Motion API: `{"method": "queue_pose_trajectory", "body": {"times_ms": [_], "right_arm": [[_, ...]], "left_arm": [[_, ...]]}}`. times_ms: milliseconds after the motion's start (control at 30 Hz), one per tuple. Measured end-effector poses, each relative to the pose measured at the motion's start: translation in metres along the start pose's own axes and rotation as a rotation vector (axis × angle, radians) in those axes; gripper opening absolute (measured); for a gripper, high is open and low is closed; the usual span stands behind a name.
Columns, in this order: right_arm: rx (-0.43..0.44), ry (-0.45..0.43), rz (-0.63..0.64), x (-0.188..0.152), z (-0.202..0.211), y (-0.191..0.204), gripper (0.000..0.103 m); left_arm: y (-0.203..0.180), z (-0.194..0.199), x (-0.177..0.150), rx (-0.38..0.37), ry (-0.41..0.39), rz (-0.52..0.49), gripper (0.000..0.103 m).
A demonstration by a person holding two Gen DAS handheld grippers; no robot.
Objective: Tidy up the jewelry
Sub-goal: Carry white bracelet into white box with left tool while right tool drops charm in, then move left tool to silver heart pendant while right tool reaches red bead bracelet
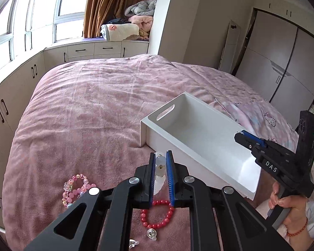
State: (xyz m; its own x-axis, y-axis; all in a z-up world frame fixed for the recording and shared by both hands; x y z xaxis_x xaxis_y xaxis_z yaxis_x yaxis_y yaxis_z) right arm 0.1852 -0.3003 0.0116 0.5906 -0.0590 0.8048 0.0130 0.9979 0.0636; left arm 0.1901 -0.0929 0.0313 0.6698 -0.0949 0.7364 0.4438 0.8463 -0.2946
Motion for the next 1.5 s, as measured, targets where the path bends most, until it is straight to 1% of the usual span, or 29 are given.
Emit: {"method": "queue_pose_trajectory", "body": {"times_ms": [33,100,200,233,267,300,333,433,467,600,633,700,733,767,800,867,900,933,967,1067,1200,1300,1400,1500], "right_arm": [[-0.01,0.013,-0.014,-0.002,-0.002,-0.005,0.018],[-0.003,0.032,-0.042,-0.005,-0.007,-0.011,0.019],[-0.001,0.06,-0.064,-0.011,-0.014,-0.013,0.02],[-0.01,0.065,-0.073,-0.012,-0.015,-0.015,0.032],[-0.014,0.062,-0.09,-0.012,-0.014,-0.019,0.042],[-0.025,0.048,-0.117,-0.01,-0.012,-0.024,0.061],[-0.042,0.024,-0.146,-0.008,-0.008,-0.03,0.067],[-0.045,-0.026,-0.209,-0.003,0.002,-0.045,0.067],[-0.048,-0.036,-0.225,-0.002,0.005,-0.049,0.067],[-0.038,-0.042,-0.265,-0.001,0.007,-0.058,0.067],[-0.035,-0.041,-0.267,-0.001,0.007,-0.059,0.067],[-0.025,-0.039,-0.261,-0.001,0.006,-0.057,0.067],[-0.02,-0.037,-0.254,-0.001,0.006,-0.054,0.067],[-0.015,-0.038,-0.244,-0.001,0.006,-0.052,0.068],[-0.011,-0.042,-0.231,0.0,0.005,-0.049,0.068],[0.0,-0.05,-0.204,0.001,0.004,-0.042,0.068],[0.012,-0.053,-0.191,0.002,0.005,-0.037,0.068],[0.025,-0.06,-0.176,0.003,0.006,-0.032,0.068],[0.038,-0.068,-0.161,0.004,0.007,-0.027,0.068],[0.083,-0.102,-0.102,0.006,0.014,-0.009,0.069],[0.194,-0.155,-0.009,0.008,0.029,0.024,0.074],[0.294,-0.183,0.074,0.005,0.042,0.056,0.074],[0.374,-0.172,0.141,-0.003,0.048,0.085,0.074],[0.429,-0.132,0.21,-0.015,0.046,0.11,0.074]], "left_arm": [[-0.007,-0.003,0.008,-0.01,-0.004,-0.003,0.016],[-0.024,-0.008,0.025,-0.034,-0.012,-0.016,0.016],[-0.049,-0.018,0.047,-0.048,-0.018,-0.058,0.016],[-0.055,-0.023,0.053,-0.053,-0.017,-0.068,0.016],[-0.061,-0.028,0.058,-0.058,-0.014,-0.073,0.016],[-0.066,-0.034,0.063,-0.067,-0.009,-0.074,0.016],[-0.07,-0.04,0.066,-0.068,-0.002,-0.075,0.016],[-0.078,-0.063,0.071,-0.069,0.016,-0.074,0.017],[-0.078,-0.071,0.07,-0.07,0.024,-0.067,0.021],[-0.075,-0.098,0.063,-0.063,0.062,-0.046,0.022],[-0.074,-0.102,0.06,-0.057,0.07,-0.044,0.025],[-0.07,-0.107,0.055,-0.04,0.079,-0.038,0.036],[-0.067,-0.107,0.052,-0.03,0.075,-0.035,0.047],[-0.063,-0.105,0.049,-0.019,0.068,-0.032,0.053],[-0.059,-0.102,0.047,-0.008,0.06,-0.03,0.056],[-0.049,-0.095,0.041,0.013,0.042,-0.027,0.067],[-0.043,-0.089,0.038,0.021,0.034,-0.022,0.071],[-0.038,-0.083,0.035,0.032,0.025,-0.018,0.08],[-0.032,-0.076,0.032,0.047,0.014,-0.016,0.086],[-0.013,-0.055,0.021,0.085,-0.004,-0.011,0.092],[0.013,-0.025,0.002,0.13,-0.011,0.0,0.093],[0.033,-0.004,-0.015,0.146,-0.006,0.023,0.094],[0.046,0.012,-0.033,0.15,0.007,0.032,0.094],[0.055,0.024,-0.054,0.165,0.02,0.018,0.094]]}}
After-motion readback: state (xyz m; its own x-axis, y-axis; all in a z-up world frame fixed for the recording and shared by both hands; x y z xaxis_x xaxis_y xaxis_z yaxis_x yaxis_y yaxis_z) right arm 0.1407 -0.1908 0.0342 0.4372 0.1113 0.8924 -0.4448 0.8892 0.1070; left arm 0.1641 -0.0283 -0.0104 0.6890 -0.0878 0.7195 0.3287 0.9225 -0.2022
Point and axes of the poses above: each gripper's, at about its wrist camera, not at the fingertips, and z roughly against the way its jaws point, y to its left, x to its top, the point moved 7 cm from there along -z, roughly the way its jaws point, and after that the axes turned 9 degrees about -x, right-handed, at the moved point
